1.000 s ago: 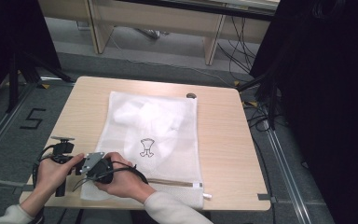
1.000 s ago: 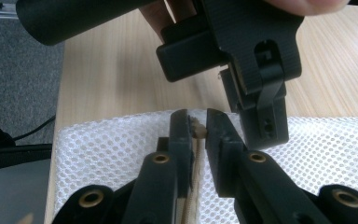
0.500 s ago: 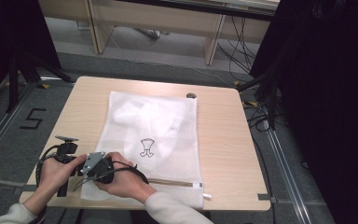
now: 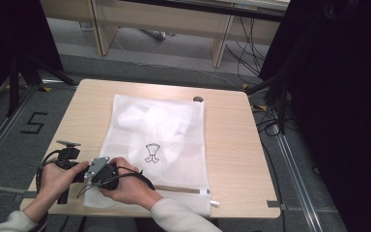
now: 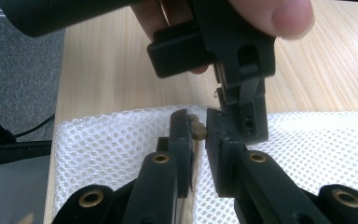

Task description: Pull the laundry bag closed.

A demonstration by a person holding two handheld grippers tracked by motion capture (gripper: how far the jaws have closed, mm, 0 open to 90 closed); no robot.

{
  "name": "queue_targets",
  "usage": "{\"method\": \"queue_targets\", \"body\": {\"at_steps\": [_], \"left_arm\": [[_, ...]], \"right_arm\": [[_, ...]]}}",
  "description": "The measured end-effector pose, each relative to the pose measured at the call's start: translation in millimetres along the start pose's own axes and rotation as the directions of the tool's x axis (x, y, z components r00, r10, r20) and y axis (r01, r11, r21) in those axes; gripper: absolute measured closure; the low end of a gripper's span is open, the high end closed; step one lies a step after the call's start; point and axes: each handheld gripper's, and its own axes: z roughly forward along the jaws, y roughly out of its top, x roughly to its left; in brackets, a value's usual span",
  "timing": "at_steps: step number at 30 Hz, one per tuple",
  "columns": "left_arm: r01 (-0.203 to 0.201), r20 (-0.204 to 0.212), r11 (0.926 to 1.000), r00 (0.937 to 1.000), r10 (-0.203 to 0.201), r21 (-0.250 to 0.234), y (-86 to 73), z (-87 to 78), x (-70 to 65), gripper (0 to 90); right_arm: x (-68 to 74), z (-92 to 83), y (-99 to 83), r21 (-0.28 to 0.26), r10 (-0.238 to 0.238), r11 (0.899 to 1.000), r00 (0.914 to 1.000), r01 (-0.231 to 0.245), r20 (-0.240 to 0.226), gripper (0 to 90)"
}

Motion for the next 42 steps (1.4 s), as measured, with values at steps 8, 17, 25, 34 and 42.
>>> {"method": "queue_targets", "body": {"at_steps": [8, 17, 25, 34, 42], "left_arm": [[0.006, 0.025, 1.0000, 0.9997, -0.006, -0.004, 1.1, -2.9, -0.3, 84.8], [0.003, 0.033, 1.0000, 0.9994, -0.002, -0.003, 2.0, -5.1, -0.7, 85.6], [0.004, 0.035, 1.0000, 0.9994, -0.004, 0.000, 2.8, -6.1, -1.2, 86.0], [0.002, 0.036, 1.0000, 0.9994, -0.002, 0.003, 3.2, -7.1, -0.9, 86.3], [0.004, 0.042, 1.0000, 0.9991, -0.004, 0.004, 3.5, -8.1, -0.9, 86.5]], "right_arm": [[-2.7, 2.3, -4.6, 0.013, 0.000, 1.000, 0.9999, 0.000, -0.015, 82.0], [-2.9, 2.8, -8.7, 0.013, 0.030, 0.999, 0.9992, -0.030, -0.026, 82.1], [-4.0, 0.6, -14.0, 0.010, 0.032, 0.999, 0.9991, -0.032, -0.029, 82.2], [-5.1, -1.5, -15.8, 0.002, 0.024, 1.000, 0.9994, -0.024, -0.024, 82.3], [-6.2, -4.0, -17.6, 0.007, 0.025, 1.000, 0.9994, -0.025, -0.026, 82.4]]}}
